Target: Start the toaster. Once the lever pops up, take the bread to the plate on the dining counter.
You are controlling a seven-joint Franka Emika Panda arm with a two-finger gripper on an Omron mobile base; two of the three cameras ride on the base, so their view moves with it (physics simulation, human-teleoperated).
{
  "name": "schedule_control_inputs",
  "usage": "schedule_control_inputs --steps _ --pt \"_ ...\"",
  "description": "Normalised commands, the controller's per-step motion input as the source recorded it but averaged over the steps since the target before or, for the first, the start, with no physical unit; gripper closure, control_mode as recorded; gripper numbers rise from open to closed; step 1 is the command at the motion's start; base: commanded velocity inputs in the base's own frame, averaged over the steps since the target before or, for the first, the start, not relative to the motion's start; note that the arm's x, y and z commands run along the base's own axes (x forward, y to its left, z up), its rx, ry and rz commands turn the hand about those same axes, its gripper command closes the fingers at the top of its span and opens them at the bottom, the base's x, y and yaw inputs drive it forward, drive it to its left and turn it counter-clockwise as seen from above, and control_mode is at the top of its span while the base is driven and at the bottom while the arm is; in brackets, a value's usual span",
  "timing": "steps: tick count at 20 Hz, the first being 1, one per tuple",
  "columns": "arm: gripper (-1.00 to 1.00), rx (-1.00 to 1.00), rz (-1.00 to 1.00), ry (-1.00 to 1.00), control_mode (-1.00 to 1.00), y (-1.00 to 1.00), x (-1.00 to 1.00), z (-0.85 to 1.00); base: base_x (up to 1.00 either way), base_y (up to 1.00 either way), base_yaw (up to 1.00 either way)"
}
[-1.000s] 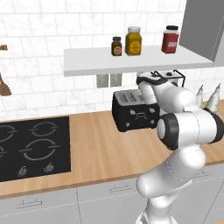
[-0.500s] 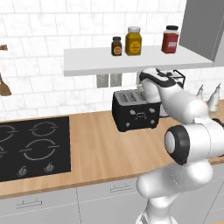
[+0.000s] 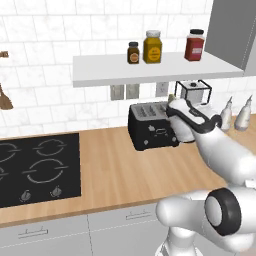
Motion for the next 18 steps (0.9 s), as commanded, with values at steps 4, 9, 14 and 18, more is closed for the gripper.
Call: schedule_control_inputs --steps 4,9,14,18 --pt "1.0 0.0 0.1 0.04 -1.0 -0.26 -0.99 0.93 0.0 0.0 0.0" --pt "1.0 0.0 0.11 0.23 -1.0 -0.07 -0.75 1.0 0.0 0.0 0.0" --pt "1.0 0.0 0.11 0.41 -1.0 0.0 -0.38 0.98 0.0 0.0 0.0" --pt "1.0 -0.08 0.04 0.34 -1.0 0.02 -0.41 0.22 0.0 0.0 0.0"
